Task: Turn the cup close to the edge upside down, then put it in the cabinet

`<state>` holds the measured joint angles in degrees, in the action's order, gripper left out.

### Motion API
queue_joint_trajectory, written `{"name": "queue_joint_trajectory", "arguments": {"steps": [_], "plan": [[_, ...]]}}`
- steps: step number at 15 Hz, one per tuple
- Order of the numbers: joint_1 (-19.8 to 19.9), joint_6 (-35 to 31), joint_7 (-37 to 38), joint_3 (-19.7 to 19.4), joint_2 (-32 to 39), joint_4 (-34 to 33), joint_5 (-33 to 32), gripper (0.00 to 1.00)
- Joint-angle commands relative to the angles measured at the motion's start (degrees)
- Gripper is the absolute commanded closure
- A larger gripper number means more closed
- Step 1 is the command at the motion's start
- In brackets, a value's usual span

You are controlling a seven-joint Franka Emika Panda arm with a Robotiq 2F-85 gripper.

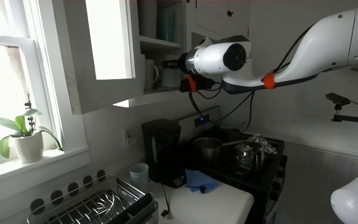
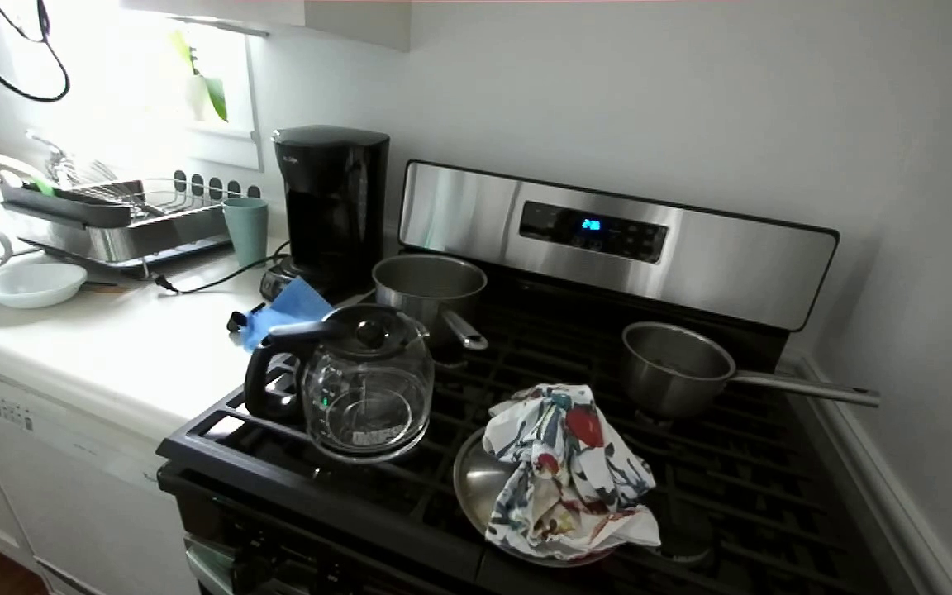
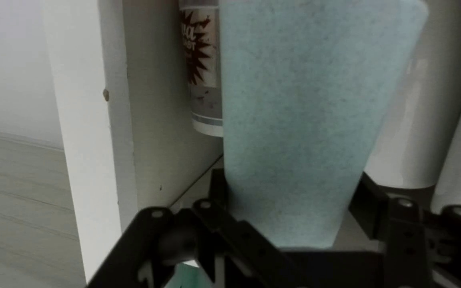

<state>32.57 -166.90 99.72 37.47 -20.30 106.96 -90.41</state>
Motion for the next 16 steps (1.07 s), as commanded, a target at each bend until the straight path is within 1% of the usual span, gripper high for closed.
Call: {"name": "queue_joint_trajectory", "arguments": {"steps": [1,6,16], "plan": [[0.6,-0.7,2.8,1.5,2.2,-2.5,-4.7,0.50],[0.3,-0.5,3.4,2.2,3.4,-2.4,-6.6,0.50],[0.4,0.5,4.5,2.2,4.8,-3.2,-7.8,0.50]]}}
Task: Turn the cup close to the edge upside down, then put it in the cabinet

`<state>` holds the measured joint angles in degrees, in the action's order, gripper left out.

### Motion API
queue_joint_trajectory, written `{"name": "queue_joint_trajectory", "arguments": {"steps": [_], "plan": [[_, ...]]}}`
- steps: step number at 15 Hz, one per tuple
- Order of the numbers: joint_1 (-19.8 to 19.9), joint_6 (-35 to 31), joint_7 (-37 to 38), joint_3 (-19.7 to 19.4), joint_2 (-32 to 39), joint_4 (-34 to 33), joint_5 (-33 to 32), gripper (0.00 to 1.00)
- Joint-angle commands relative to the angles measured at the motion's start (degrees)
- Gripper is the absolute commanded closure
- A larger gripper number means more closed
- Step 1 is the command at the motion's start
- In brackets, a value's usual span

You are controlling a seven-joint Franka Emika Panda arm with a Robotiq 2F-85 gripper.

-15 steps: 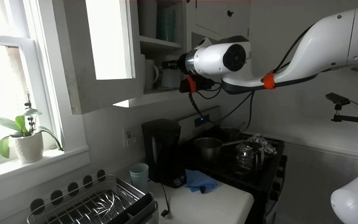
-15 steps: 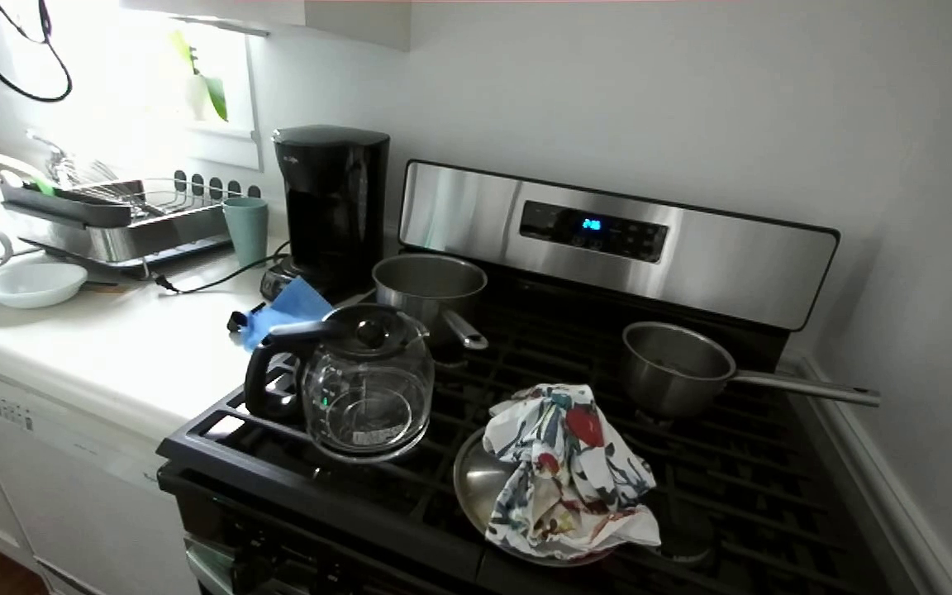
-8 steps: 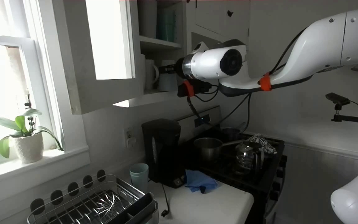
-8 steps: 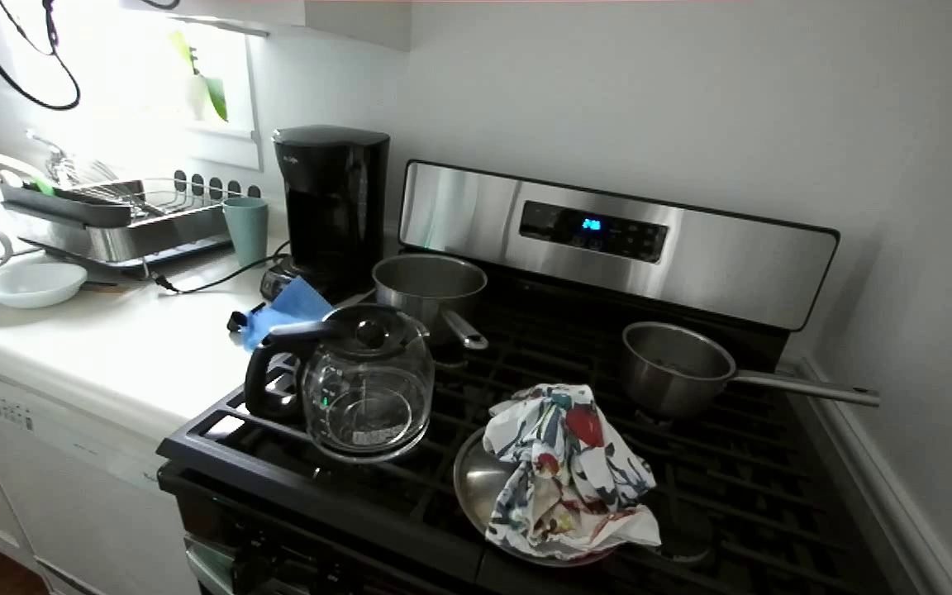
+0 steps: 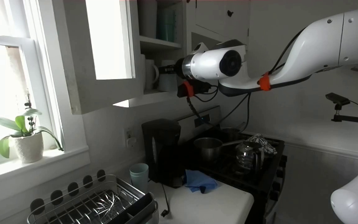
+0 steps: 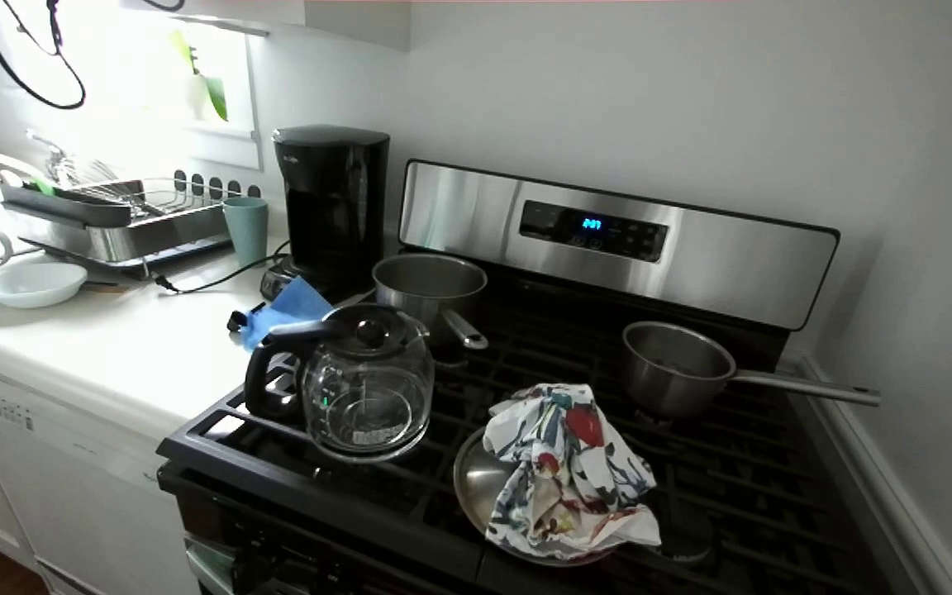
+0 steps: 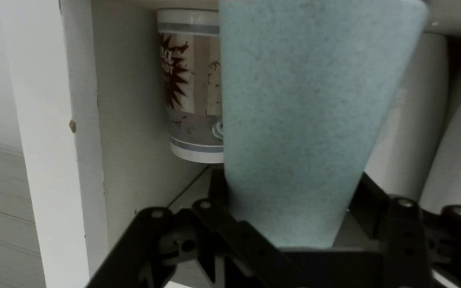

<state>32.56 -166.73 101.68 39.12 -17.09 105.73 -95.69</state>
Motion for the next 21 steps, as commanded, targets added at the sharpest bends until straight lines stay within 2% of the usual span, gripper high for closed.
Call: {"name": "queue_joint_trajectory", "arguments": {"steps": [1,7,13,21], "plan": [[0.4,0.3,2.6,0.5,1.8,-2.2,-2.3,0.50],[0.1,-0.1,0.4,-0.4,2.5,-2.0,1.1,0.50],[-0.1,0.2,-0.5,-0.1,2.9,-2.3,1.1,0.50],[-0.7,0.5,-9.5,-0.4,4.3,-2.2,10.9,0.50]]}}
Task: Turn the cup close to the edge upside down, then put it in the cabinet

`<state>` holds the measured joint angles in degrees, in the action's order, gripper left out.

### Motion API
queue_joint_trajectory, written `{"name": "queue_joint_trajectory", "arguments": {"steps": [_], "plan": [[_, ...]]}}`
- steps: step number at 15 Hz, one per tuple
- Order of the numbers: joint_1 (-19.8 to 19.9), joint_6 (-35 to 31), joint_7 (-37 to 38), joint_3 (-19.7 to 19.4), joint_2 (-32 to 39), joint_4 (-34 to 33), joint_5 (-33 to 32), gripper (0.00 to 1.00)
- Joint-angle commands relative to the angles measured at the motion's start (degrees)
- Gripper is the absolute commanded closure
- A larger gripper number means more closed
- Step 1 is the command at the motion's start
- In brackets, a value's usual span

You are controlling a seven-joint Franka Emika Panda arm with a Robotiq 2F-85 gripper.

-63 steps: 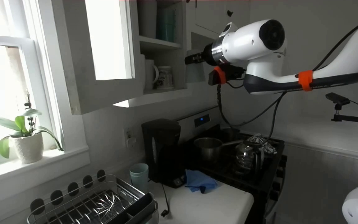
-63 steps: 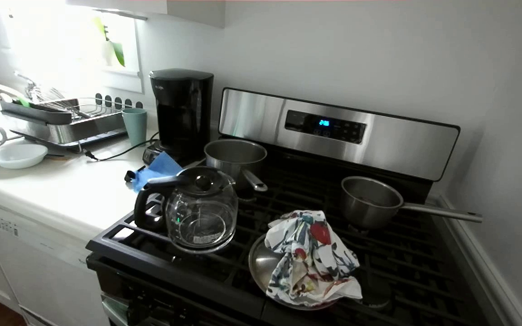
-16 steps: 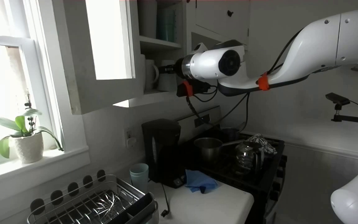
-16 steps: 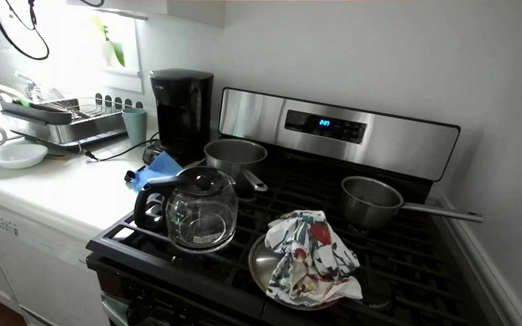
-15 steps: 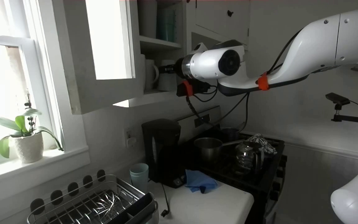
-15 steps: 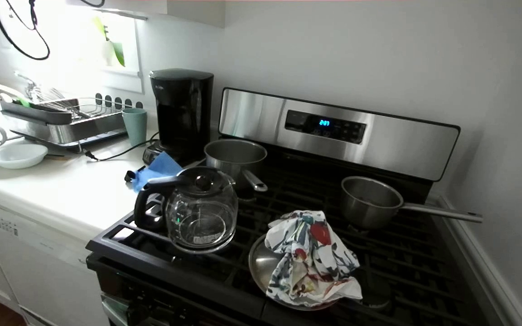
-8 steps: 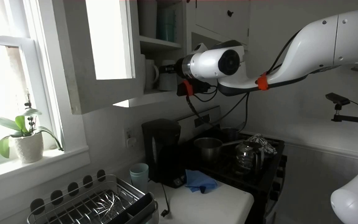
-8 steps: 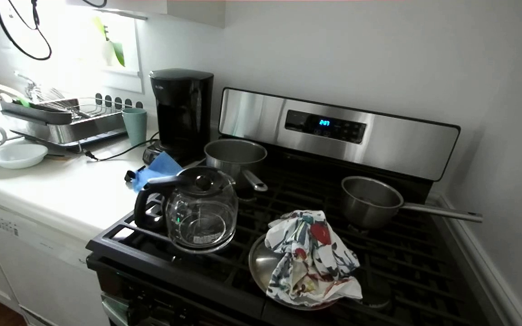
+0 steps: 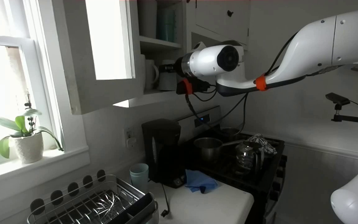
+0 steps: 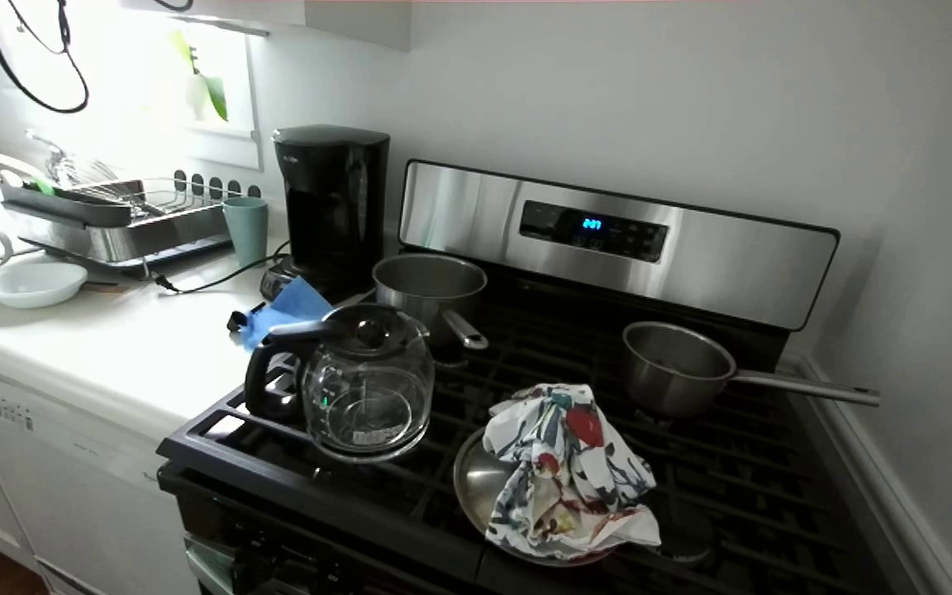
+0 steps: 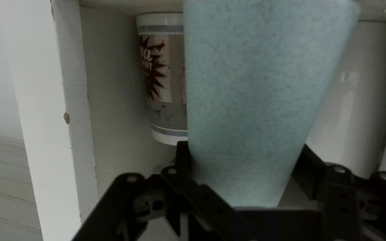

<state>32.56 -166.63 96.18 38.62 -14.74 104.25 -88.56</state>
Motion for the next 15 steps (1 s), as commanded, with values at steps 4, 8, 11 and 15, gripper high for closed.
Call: {"name": "queue_joint_trajectory", "arguments": {"steps": [4,8,11,15], "plan": [[-0.7,0.7,-5.6,0.7,2.2,-1.2,4.5,0.50],[-0.2,1.4,-1.7,1.4,2.1,-2.2,2.7,0.50],[-0.1,1.5,0.1,1.6,2.2,-2.6,2.0,0.50],[-0.2,1.6,-0.4,1.9,2.9,-2.8,2.0,0.50]]}}
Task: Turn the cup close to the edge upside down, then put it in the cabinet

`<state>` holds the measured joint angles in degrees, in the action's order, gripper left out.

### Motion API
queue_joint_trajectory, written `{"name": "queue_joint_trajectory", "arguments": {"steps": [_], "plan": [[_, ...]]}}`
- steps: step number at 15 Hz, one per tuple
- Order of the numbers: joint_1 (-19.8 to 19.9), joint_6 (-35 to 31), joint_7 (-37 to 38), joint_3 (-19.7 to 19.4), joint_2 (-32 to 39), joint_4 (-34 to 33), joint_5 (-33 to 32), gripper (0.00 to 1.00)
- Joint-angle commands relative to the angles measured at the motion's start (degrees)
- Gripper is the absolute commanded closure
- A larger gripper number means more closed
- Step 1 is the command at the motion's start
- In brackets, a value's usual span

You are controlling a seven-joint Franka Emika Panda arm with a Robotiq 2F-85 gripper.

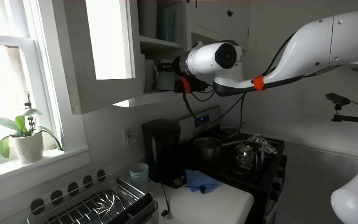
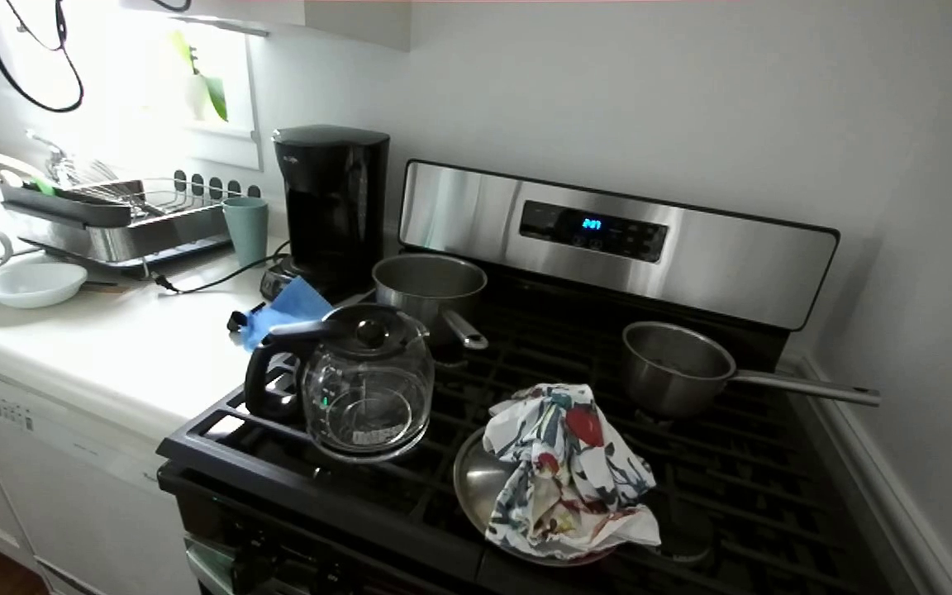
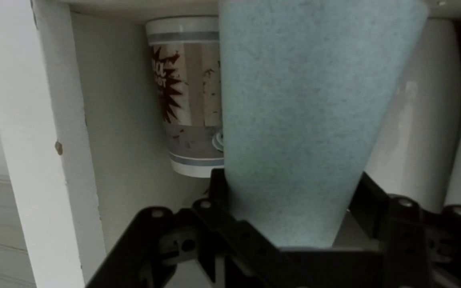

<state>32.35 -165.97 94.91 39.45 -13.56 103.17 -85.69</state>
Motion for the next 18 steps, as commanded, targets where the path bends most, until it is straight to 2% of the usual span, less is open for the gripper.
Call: {"name": "queue_joint_trajectory", "arguments": {"steps": [1,3,9,18], "plan": [[0.0,0.8,0.8,1.0,1.8,-1.8,-0.9,0.09],[0.1,0.6,0.7,1.0,1.7,-1.9,-1.0,0.00],[-0.2,0.0,-1.5,0.4,0.8,-1.1,0.6,0.00],[-2.7,-4.8,-17.9,-4.4,-3.0,2.7,12.4,0.00]]}}
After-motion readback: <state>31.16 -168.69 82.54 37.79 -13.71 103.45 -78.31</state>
